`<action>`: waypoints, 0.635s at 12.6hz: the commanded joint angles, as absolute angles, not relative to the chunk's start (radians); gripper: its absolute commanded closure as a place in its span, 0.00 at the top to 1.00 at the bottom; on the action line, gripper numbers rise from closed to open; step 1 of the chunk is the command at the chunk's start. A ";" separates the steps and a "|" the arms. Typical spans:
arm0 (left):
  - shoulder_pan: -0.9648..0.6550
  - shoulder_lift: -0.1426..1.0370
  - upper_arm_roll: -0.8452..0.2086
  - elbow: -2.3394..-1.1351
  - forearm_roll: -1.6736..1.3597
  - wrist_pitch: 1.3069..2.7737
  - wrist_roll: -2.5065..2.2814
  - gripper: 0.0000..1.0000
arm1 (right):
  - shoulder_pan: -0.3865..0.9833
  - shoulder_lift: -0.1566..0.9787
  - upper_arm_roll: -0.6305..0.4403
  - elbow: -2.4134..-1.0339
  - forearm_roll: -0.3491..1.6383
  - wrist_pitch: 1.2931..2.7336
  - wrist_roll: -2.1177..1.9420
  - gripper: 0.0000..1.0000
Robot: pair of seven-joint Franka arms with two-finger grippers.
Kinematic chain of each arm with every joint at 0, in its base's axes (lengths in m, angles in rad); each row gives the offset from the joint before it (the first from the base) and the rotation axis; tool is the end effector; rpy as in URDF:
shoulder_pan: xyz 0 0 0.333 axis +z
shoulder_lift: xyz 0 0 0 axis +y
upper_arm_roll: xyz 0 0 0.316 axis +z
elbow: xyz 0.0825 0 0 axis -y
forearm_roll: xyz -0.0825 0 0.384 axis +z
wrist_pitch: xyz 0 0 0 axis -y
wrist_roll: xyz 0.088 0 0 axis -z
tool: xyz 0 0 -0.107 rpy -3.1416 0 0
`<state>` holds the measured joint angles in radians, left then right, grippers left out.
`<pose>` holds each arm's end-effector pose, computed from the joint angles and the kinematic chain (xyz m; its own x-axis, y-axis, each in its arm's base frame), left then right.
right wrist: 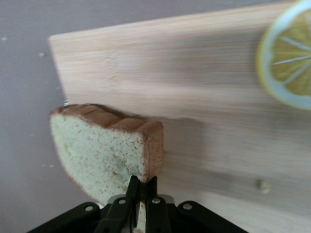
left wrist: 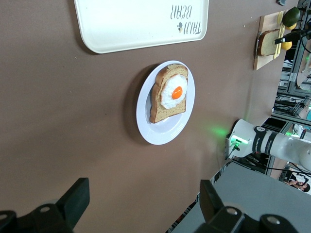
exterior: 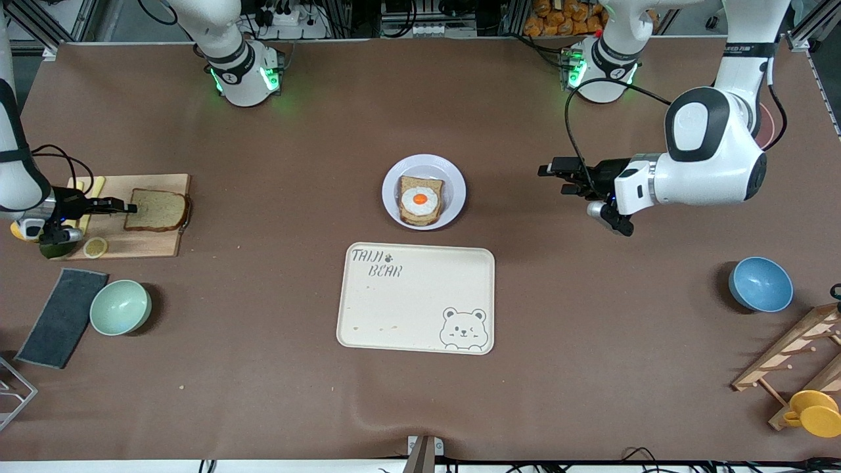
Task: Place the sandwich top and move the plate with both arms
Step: 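Grasp the bread slice with the right gripper and lift it off the board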
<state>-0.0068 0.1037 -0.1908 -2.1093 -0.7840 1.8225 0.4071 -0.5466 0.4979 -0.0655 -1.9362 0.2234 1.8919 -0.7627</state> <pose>0.5053 -0.1589 0.3636 0.9342 -0.3108 -0.1749 -0.1005 -0.7000 0.7071 0.4656 -0.3067 0.1972 0.9510 0.0899 -0.2960 -0.0522 -0.8965 -0.4399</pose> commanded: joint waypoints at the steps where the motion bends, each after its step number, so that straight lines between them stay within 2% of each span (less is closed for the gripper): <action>1: 0.002 0.075 -0.199 -2.151 -0.840 1.839 0.434 1.00 | -0.503 0.460 -0.063 -1.895 0.241 1.769 -0.698 0.00; 5: 0.017 0.081 -0.198 -2.255 -0.977 1.868 0.650 1.00 | -0.381 0.433 -0.057 -1.878 0.317 1.663 -0.609 0.00; 8: 0.012 0.107 -0.199 -2.255 -0.985 1.914 0.673 1.00 | -0.235 0.428 -0.051 -1.856 0.414 1.586 -0.432 0.00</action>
<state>0.0060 0.1082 -0.1909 -2.2442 -0.9603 1.8866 0.6443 -0.3120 0.4468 -0.0482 -1.8625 0.3527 1.6312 -0.5325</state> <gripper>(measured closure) 0.000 0.938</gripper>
